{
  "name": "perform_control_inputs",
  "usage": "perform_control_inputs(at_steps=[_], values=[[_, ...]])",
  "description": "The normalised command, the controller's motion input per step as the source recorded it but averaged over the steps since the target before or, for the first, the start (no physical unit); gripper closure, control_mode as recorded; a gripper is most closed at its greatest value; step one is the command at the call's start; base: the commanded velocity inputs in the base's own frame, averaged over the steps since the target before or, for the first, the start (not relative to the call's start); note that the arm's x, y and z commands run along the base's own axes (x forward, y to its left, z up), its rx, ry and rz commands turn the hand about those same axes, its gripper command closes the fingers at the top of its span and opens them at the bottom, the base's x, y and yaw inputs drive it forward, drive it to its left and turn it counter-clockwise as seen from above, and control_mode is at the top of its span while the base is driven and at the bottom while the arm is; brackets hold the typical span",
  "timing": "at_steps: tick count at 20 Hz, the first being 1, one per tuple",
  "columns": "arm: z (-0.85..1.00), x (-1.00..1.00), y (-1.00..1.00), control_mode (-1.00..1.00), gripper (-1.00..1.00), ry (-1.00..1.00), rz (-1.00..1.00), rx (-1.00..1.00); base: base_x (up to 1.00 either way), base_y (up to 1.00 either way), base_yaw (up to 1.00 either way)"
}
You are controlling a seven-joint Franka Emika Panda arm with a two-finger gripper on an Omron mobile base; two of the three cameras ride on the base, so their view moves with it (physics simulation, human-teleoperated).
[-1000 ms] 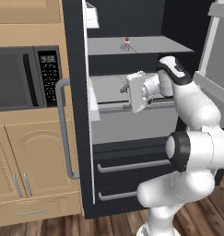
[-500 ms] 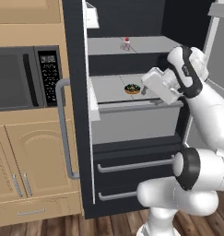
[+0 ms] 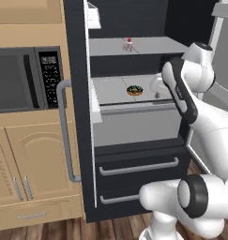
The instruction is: Take the cake and donut from the fridge and place them on the empty tray on the dining counter.
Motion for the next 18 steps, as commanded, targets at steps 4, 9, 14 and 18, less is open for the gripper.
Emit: perform_control_inputs(at_steps=[4,9,14,18], values=[[0.14,-0.35,-0.01,-1.0,-1.0,-0.31,0.0,-0.12,0.0,0.0,0.0],[0.21,-0.2,-0.01,-1.0,-1.0,-0.4,0.0,-0.14,0.0,0.0,0.0],[0.21,-0.88,-0.01,-1.0,-1.0,-0.14,0.0,-0.18,0.0,0.0,0.0],[0.46,-0.54,0.0,-1.0,-1.0,-0.13,0.0,-0.16,0.0,0.0,0.0]])
